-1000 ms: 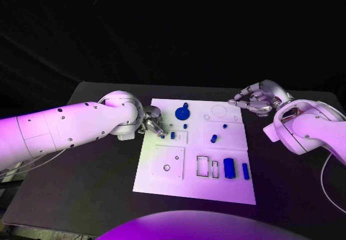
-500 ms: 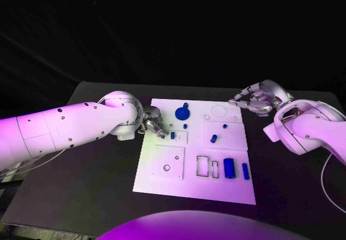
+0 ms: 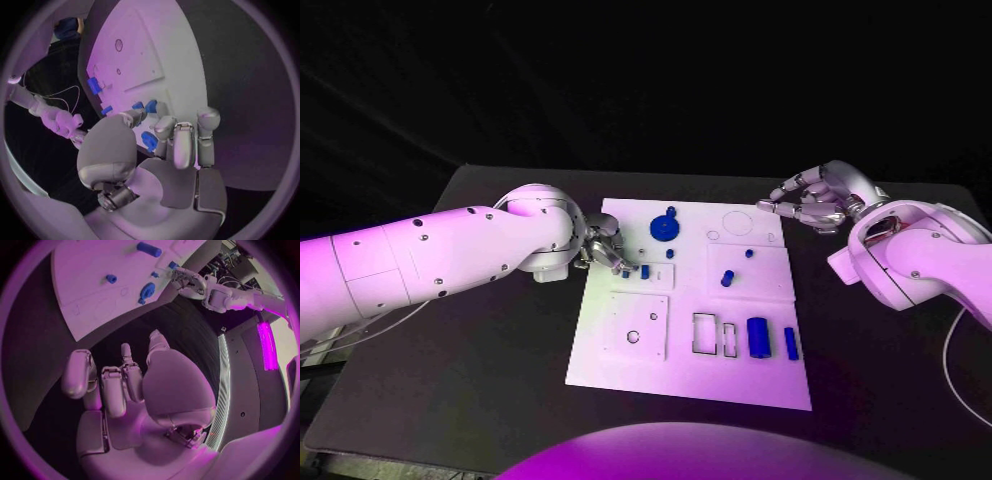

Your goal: Assemble the parts on the task board

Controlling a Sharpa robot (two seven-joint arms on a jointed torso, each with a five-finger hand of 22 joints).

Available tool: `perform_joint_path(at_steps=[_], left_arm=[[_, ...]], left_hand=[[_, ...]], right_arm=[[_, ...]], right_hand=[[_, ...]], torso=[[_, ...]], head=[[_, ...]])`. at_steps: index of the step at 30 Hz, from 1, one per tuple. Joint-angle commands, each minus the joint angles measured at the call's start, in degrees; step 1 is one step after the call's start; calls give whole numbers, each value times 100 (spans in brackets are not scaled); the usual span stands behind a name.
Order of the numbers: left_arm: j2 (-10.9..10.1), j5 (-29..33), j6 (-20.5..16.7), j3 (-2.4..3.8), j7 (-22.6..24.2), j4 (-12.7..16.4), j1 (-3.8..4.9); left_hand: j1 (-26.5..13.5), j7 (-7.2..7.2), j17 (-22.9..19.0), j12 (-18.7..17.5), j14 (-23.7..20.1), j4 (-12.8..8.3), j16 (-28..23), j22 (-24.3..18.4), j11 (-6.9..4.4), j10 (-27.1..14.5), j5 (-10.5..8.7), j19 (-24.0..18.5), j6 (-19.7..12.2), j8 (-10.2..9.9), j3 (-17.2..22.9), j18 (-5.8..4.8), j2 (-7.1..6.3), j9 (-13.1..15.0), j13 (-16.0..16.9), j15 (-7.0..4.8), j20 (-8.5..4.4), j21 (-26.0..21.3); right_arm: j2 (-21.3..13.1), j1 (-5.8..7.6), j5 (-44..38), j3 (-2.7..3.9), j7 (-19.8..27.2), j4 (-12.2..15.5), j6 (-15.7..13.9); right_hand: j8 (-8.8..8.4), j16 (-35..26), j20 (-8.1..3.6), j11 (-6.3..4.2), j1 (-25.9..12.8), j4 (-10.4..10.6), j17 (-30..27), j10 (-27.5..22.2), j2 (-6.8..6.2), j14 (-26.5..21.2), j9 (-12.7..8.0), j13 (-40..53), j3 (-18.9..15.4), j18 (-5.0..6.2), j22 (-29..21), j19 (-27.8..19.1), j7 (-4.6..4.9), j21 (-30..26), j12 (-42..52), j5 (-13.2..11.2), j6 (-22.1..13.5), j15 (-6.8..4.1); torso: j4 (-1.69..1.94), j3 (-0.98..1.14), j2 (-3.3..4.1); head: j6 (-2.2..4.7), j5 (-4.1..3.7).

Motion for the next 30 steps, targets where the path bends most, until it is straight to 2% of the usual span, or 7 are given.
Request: perform_joint_path(at_steps=[1,14,22,25,27,29,30], left_arm=[[-25,62,-193,5,-10,68,-18],[-219,389,-1038,198,80,250,-22],[-310,690,-1540,291,427,315,-18],[-282,915,-1709,294,932,287,-17],[-239,941,-1905,269,1393,264,-16],[-181,823,-2340,194,2023,235,-16],[-160,760,-2485,165,2209,223,-16]], left_hand=[[-88,-13,90,10,264,0,27,-6,28,27,-21,28,48,-11,-118,-43,10,-9,-2,-26,-15,8],[-203,-7,77,-118,257,3,22,-193,31,-99,1,-74,-14,-37,-367,-7,135,-15,-232,-29,-23,-84],[182,106,-45,-564,206,-8,-33,-783,129,-563,76,-432,-304,-153,-444,90,208,-47,-951,44,8,-421],[676,324,-540,-1390,-47,-11,-275,-1702,330,-1485,80,-1056,-723,-337,-414,226,156,-121,-2147,220,130,-1006],[1363,621,-2659,-1898,-1176,-114,-1472,-1928,627,-2144,53,-1387,-1181,-635,-262,208,49,-319,-2447,467,325,-1413],[1927,730,-3660,-2183,-1821,-329,-2132,-2075,700,-2409,80,-1544,-1290,-781,-89,211,-11,-466,-2668,569,450,-1680],[2066,743,-3702,-2227,-1867,-396,-2173,-2100,722,-2393,80,-1561,-1254,-802,-24,223,-14,-505,-2724,580,468,-1722]], right_arm=[[-5,-4,-64,0,30,-9,-26],[-3,-4,-64,0,41,-24,-45],[-8,-4,-64,0,47,-26,-65],[-8,-4,-64,0,53,-26,-74],[-7,-4,-63,0,62,-27,-83],[-6,-4,-60,0,76,-27,-85],[-5,-4,-60,0,80,-27,-82]], right_hand=[[32,-32,-5,3,-32,-6,340,-70,37,357,5,467,-44,119,76,-37,8,-45,-61,4,-43,-20],[32,-42,-5,4,-39,-7,311,-87,35,350,4,443,-48,125,61,-50,9,-70,-87,5,-48,-19],[32,-42,-5,4,-39,-7,311,-87,35,350,4,443,-48,125,61,-50,9,-70,-87,5,-48,-19],[32,-42,-5,4,-39,-7,311,-87,35,350,4,443,-48,125,61,-50,9,-70,-87,5,-48,-19],[33,-51,-4,5,-47,-8,292,-95,36,345,4,433,-53,130,45,-64,10,-98,-99,7,-54,-19],[33,-65,-4,5,-47,-9,247,-109,37,335,4,413,-53,142,11,-93,11,-151,-120,8,-55,-18],[33,-74,-4,5,-40,-11,226,-141,38,329,3,368,-52,148,-5,-107,12,-177,-168,9,-60,-18]], torso=[[-6,-3,3],[3,3,-6],[0,-1,1],[7,0,0],[5,4,-6],[4,2,-2],[3,3,2]], head=[[13,7],[17,4],[37,-13],[43,-29],[45,-34],[62,-69],[64,-71]])
